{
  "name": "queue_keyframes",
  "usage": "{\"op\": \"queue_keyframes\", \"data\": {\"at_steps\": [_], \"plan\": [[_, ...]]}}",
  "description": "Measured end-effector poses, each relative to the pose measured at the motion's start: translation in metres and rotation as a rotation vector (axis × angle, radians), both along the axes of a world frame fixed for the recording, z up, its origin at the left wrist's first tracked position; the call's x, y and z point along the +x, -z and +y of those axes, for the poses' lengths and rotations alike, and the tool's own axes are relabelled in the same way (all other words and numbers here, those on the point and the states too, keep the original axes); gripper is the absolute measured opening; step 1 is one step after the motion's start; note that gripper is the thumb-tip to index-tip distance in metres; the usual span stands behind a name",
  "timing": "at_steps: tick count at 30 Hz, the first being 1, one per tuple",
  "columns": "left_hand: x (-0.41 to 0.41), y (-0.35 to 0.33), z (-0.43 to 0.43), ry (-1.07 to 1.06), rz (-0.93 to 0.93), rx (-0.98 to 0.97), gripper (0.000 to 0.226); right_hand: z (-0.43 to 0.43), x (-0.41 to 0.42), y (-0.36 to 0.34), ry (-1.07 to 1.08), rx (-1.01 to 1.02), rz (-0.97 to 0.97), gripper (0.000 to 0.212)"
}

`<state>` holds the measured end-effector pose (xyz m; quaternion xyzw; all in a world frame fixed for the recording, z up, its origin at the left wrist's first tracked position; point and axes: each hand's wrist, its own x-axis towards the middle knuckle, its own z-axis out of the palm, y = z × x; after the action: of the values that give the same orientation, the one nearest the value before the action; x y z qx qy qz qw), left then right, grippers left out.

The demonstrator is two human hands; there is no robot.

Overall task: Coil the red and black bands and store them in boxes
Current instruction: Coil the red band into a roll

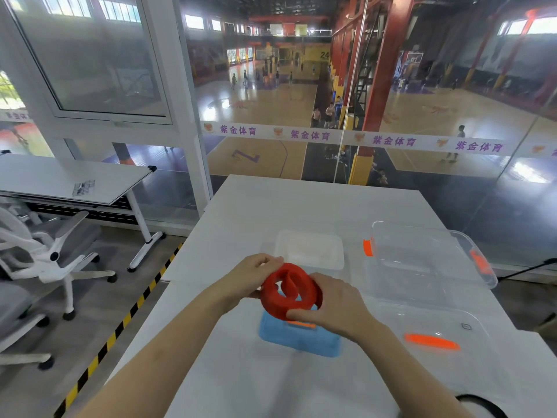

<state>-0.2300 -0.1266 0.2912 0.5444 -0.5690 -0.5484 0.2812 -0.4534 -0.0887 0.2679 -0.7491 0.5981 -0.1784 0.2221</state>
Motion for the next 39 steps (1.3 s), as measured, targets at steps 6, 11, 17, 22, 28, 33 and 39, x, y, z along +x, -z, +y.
{"op": "queue_keyframes", "data": {"at_steps": [6, 11, 17, 22, 28, 33, 39], "plan": [[-0.007, 0.003, -0.004, 0.174, -0.256, -0.107, 0.030, 0.004, 0.008, 0.004, -0.115, -0.232, 0.194, 0.090], [-0.015, 0.008, 0.001, 0.083, -0.164, -0.280, 0.029, 0.001, 0.003, 0.026, -0.085, -0.134, -0.082, 0.110], [-0.018, 0.016, 0.002, -0.037, -0.052, -0.410, 0.026, 0.007, -0.004, 0.036, -0.087, -0.018, -0.506, 0.098], [-0.025, 0.010, 0.005, -0.247, 0.202, -0.391, 0.027, 0.007, 0.000, 0.035, 0.013, 0.023, -0.781, 0.064], [-0.049, 0.019, 0.009, -0.463, 0.527, -0.282, 0.026, 0.008, 0.015, 0.024, 0.097, -0.054, -0.870, 0.051], [-0.060, 0.023, 0.010, -0.515, 0.587, -0.283, 0.028, 0.004, 0.023, 0.013, 0.141, -0.076, -0.849, 0.057], [-0.071, 0.025, 0.011, -0.477, 0.702, -0.165, 0.029, -0.011, 0.017, 0.002, 0.129, -0.089, -0.823, 0.047]]}}
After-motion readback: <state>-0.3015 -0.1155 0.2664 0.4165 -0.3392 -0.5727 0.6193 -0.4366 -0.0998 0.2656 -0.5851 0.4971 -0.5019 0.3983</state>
